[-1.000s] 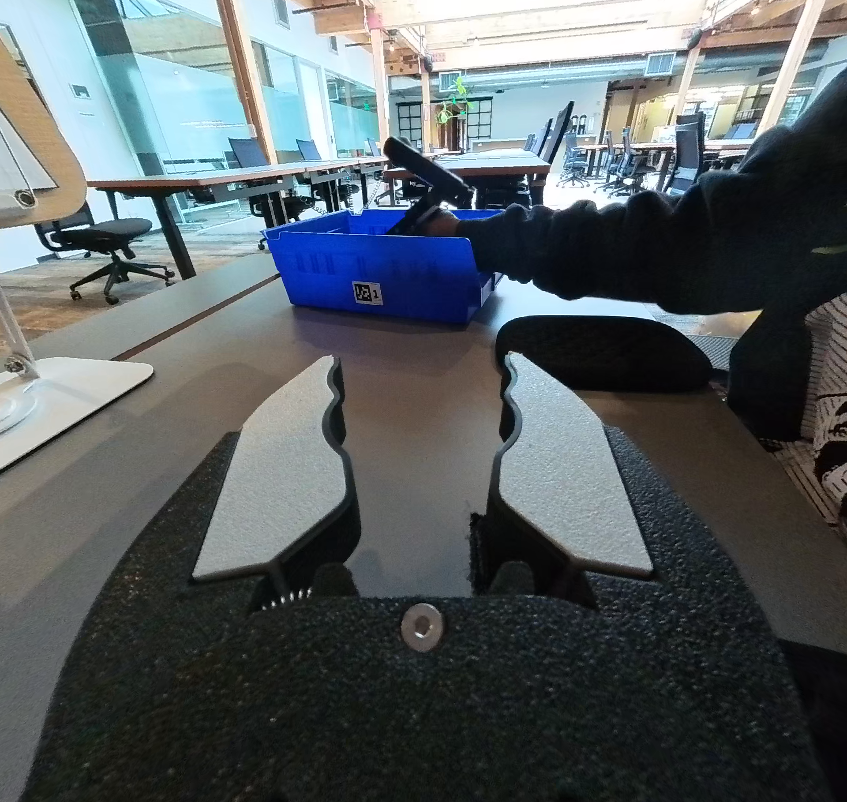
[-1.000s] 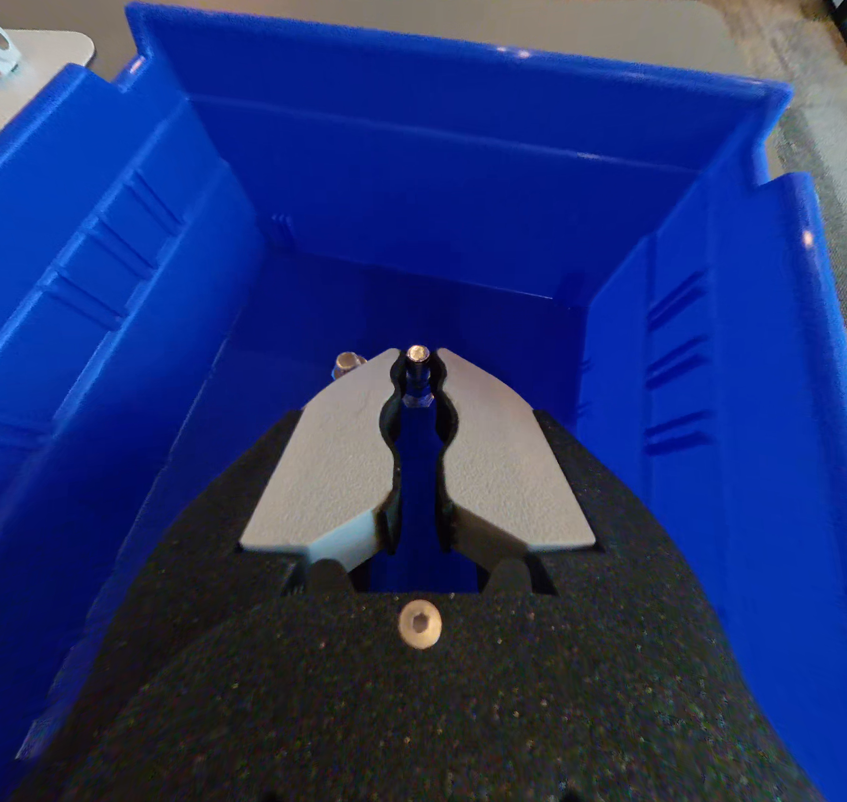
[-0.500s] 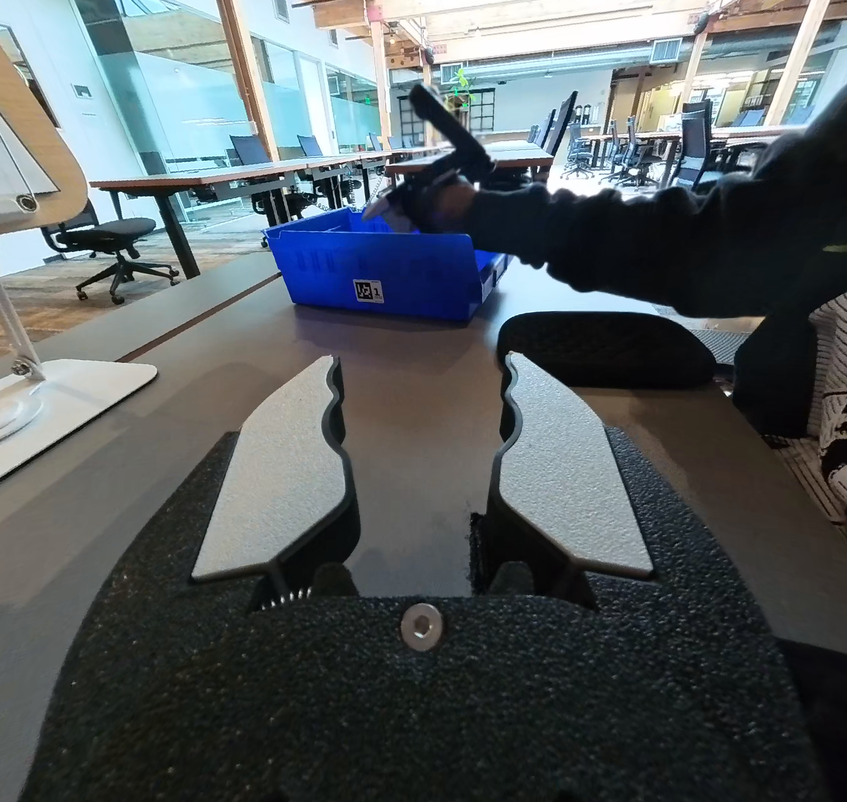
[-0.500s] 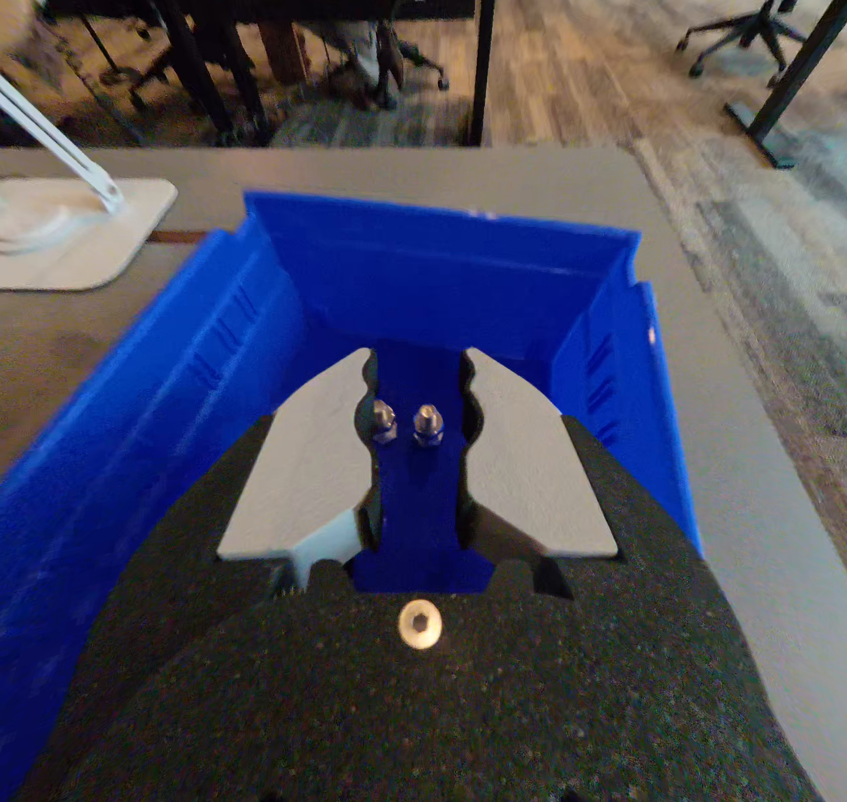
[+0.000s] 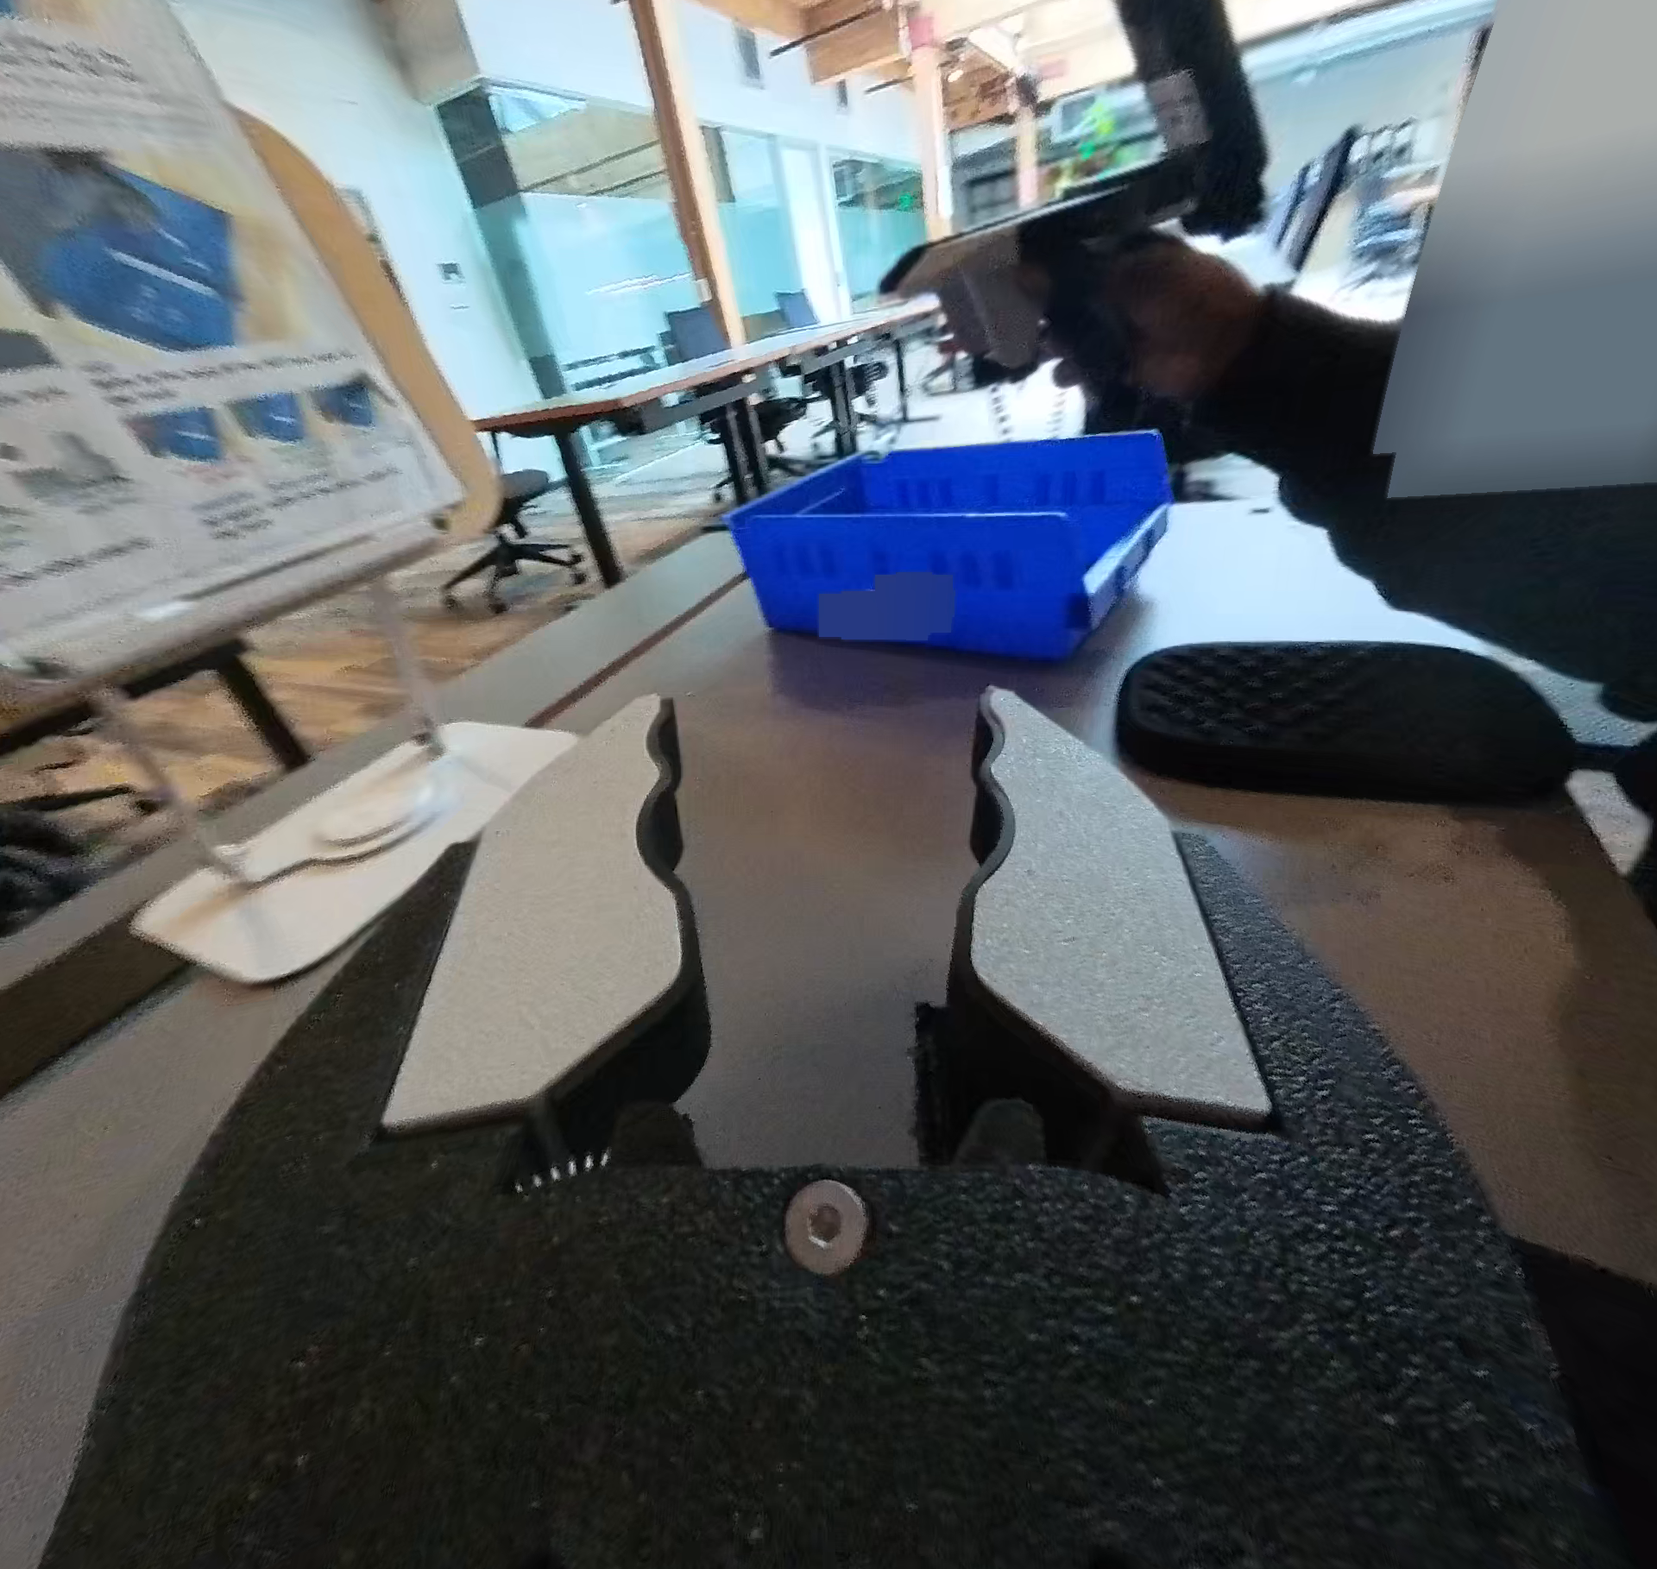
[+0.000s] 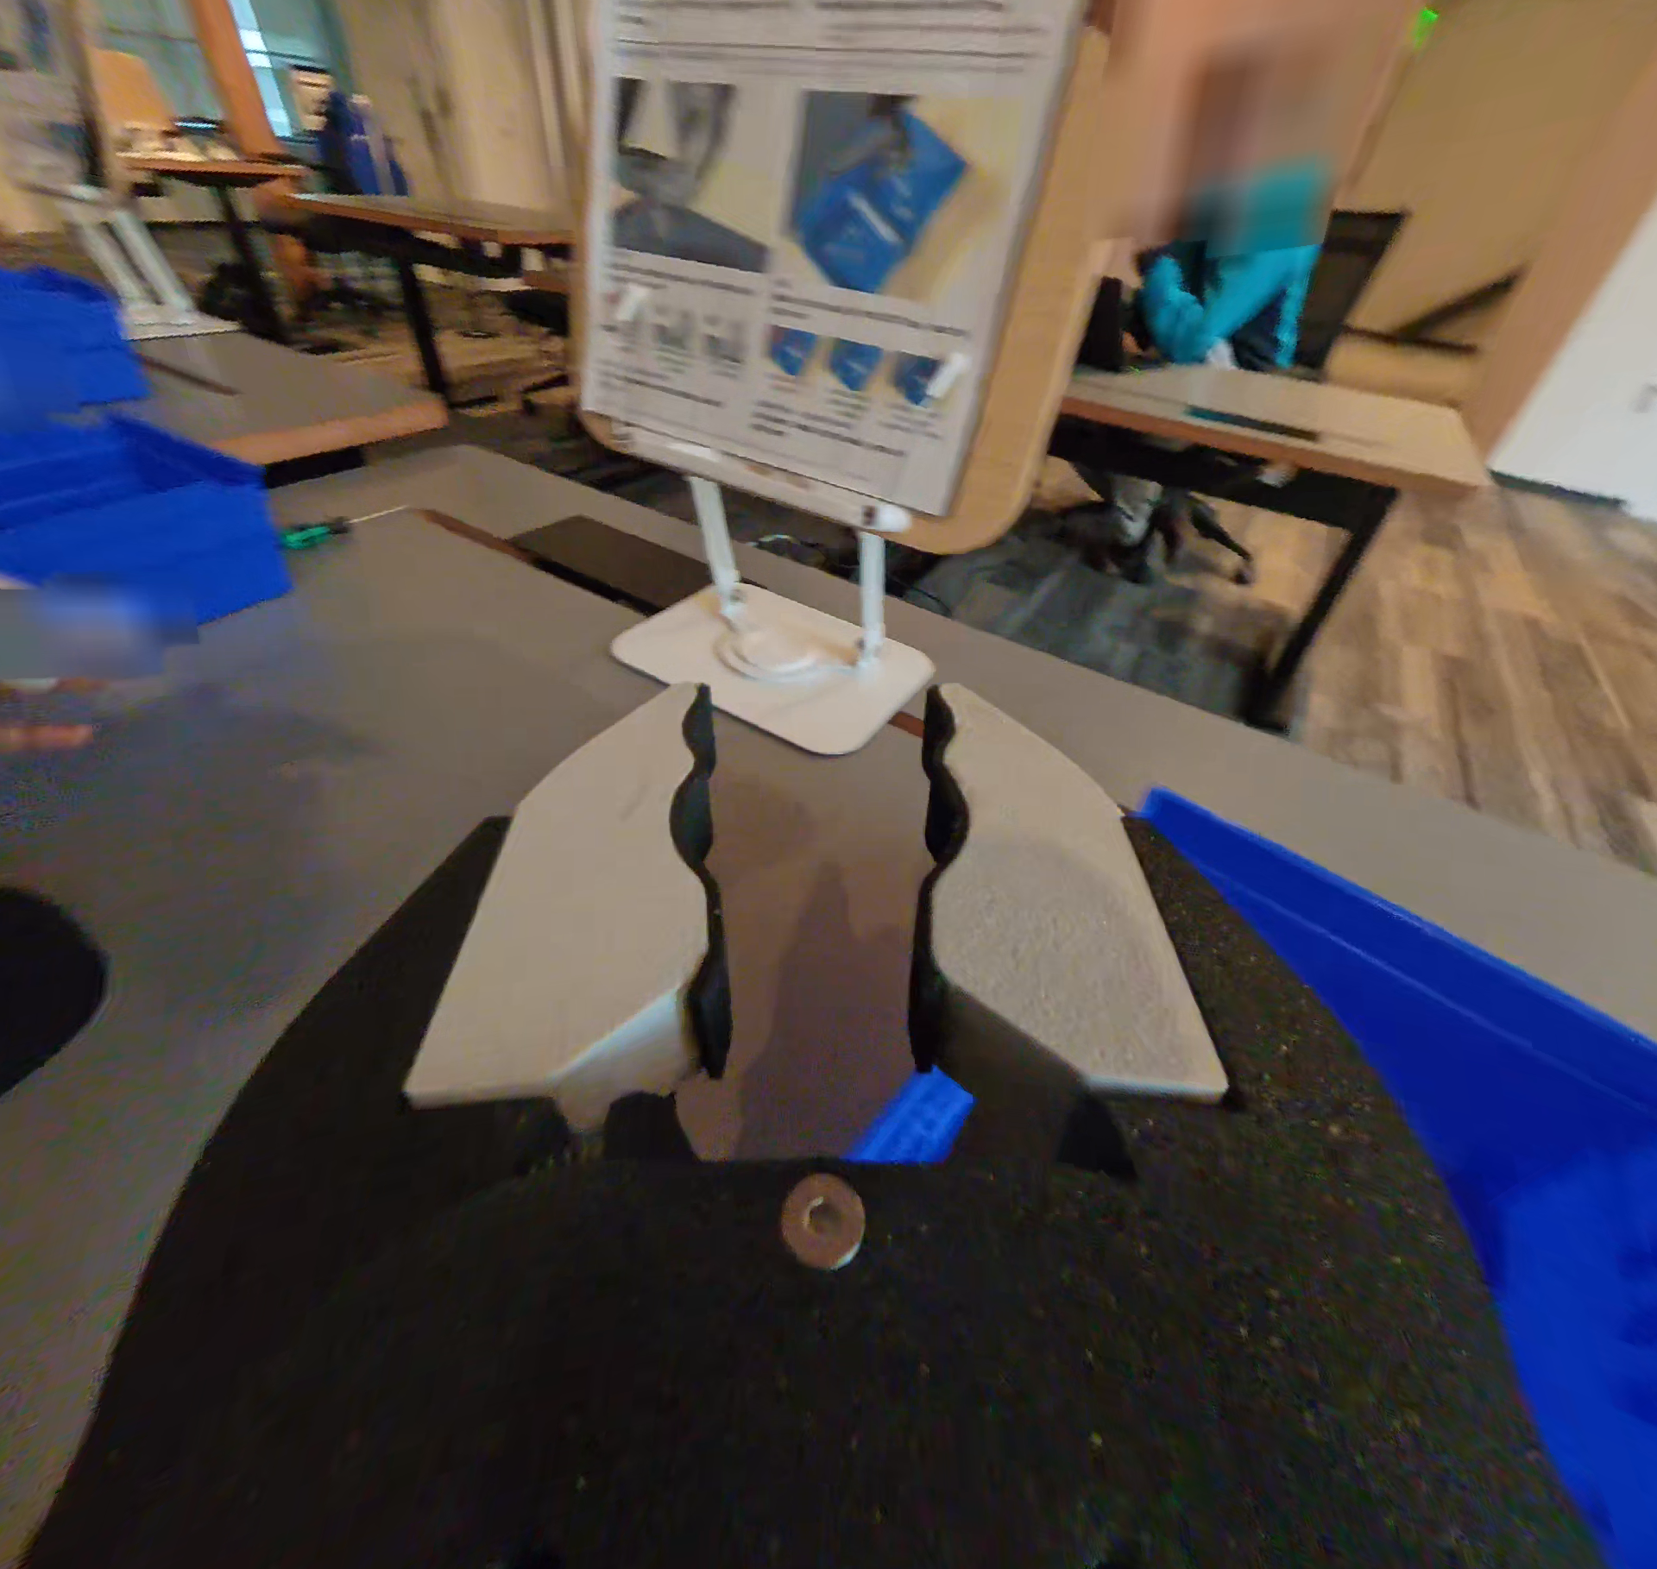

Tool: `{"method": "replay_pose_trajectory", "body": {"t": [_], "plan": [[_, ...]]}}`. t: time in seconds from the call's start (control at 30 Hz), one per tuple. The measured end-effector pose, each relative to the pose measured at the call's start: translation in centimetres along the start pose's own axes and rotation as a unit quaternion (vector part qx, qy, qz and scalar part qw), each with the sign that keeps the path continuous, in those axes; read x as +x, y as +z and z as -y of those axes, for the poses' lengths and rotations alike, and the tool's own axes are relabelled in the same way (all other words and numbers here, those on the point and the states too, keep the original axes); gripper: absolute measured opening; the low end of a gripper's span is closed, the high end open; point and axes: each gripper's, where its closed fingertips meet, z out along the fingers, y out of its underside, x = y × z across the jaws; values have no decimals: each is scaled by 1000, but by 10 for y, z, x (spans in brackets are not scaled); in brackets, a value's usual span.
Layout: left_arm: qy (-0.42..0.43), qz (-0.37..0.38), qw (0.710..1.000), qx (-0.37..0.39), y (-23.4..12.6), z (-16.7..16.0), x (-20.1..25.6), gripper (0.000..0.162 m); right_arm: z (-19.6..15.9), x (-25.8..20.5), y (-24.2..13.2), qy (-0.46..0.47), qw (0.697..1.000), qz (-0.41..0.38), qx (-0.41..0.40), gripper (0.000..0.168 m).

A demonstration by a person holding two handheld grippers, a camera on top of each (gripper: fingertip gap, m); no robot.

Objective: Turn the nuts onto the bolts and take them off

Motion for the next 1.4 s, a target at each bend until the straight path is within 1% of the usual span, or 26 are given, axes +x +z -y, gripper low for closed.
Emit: {"method": "replay_pose_trajectory", "body": {"t": [0.07,0.17,0.23,0.3,0.37,0.43,0.53,0.57,0.63,0.7,0.77,0.87,0.9,1.0,1.1,1.23,1.3,1.4], "plan": [[27,29,999,-14,-20,15,-8,63,-1,-24,6,-17,999,31,7,43],[64,82,994,-34,-60,38,-23,63,-10,-43,16,-41,998,47,0,42],[81,130,986,-71,-94,47,-38,63,-16,-51,21,-50,997,58,-7,40],[97,181,970,-132,-134,46,-56,63,-19,-57,25,-56,996,69,-7,40],[102,225,946,-210,-178,38,-73,63,-20,-62,26,-59,995,77,-5,40],[88,254,922,-278,-221,25,-87,63,-21,-64,27,-61,995,83,-2,40],[28,272,891,-363,-276,-1,-100,58,-22,-66,26,-61,994,89,3,40],[2,274,882,-383,-289,-11,-103,56,-22,-66,26,-61,994,88,5,40],[-63,268,866,-418,-308,-34,-102,47,-21,-66,26,-63,994,89,10,40],[-119,263,841,-457,-323,-60,-100,47,-21,-67,26,-66,994,90,7,40],[-155,267,814,-492,-337,-86,-100,48,-19,-68,25,-73,993,91,8,40],[-185,278,780,-529,-353,-113,-103,42,-17,-67,23,-79,993,88,12,40],[-191,280,774,-534,-356,-119,-105,42,-16,-66,22,-79,993,86,13,40],[-209,285,770,-532,-356,-126,-110,38,-15,-62,20,-74,994,84,18,40],[-228,284,759,-540,-356,-129,-113,35,-16,-59,20,-71,994,82,19,40],[-243,274,743,-560,-355,-137,-113,35,-18,-56,20,-67,994,80,15,40],[-245,270,739,-567,-355,-138,-113,38,-19,-56,20,-67,994,81,15,39],[-250,268,739,-566,-352,-138,-115,33,-21,-54,21,-65,995,79,11,40]]}}
